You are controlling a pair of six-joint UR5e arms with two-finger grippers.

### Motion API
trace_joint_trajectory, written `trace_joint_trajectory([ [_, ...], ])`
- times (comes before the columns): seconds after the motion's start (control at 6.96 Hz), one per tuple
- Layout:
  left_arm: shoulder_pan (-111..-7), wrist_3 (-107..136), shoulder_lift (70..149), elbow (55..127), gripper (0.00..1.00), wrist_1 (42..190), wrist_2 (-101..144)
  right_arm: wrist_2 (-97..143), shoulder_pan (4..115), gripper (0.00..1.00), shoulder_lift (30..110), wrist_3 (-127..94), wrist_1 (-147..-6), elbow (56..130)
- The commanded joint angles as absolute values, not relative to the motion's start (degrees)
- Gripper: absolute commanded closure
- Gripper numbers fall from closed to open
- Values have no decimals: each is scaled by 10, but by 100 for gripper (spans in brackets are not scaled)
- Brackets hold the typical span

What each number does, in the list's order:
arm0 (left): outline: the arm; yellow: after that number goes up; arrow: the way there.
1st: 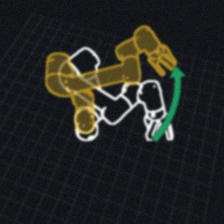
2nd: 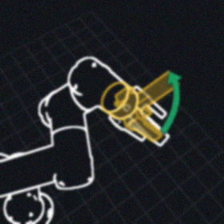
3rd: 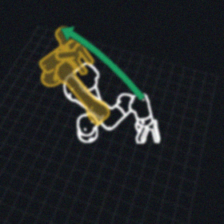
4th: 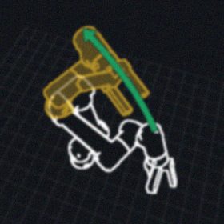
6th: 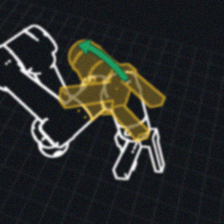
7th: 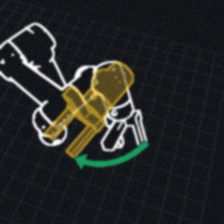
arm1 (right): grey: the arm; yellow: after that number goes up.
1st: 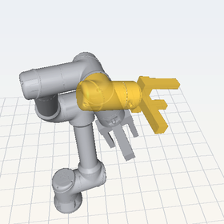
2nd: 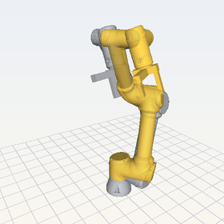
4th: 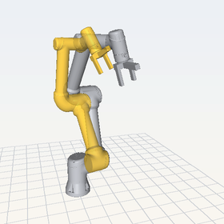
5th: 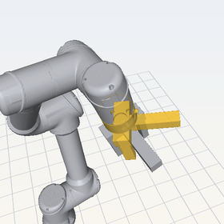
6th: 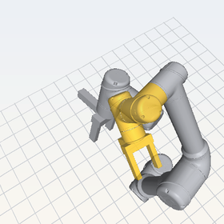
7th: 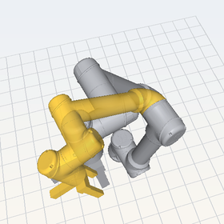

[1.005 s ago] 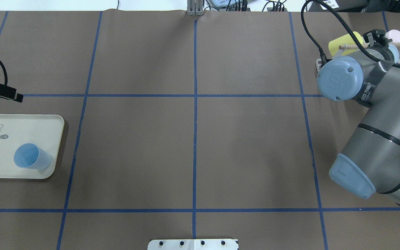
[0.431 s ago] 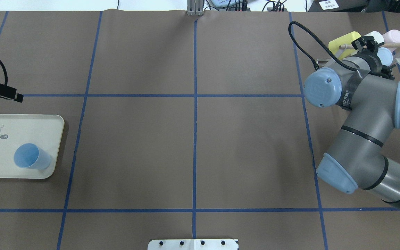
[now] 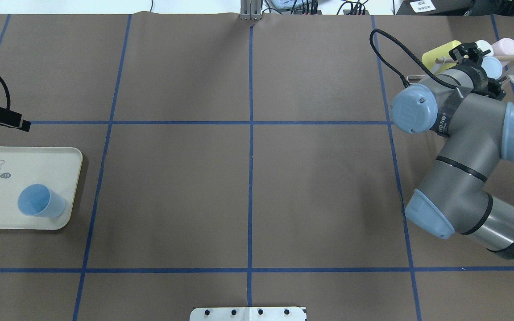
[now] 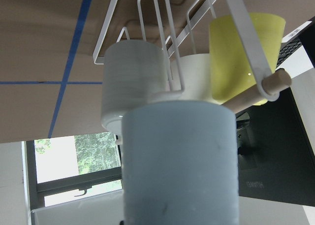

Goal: Transfer IKEA cup to right arm and place on rack

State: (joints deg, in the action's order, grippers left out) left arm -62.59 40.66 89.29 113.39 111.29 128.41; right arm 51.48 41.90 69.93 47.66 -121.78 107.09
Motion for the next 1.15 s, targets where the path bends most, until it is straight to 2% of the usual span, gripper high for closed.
trace_joint_trajectory([
  [0.0,-626,407,893,1134,0,1114,1284,516,431,71,699,516,-1152,1029],
  [0.72,-625,410,894,1134,0,1114,1285,519,429,67,697,514,-1128,1003],
  [0.86,-625,411,895,1134,0,1114,1285,524,427,58,697,515,-1128,1000],
  [1.01,-625,411,895,1134,0,1114,1285,532,425,44,696,515,-1127,996],
])
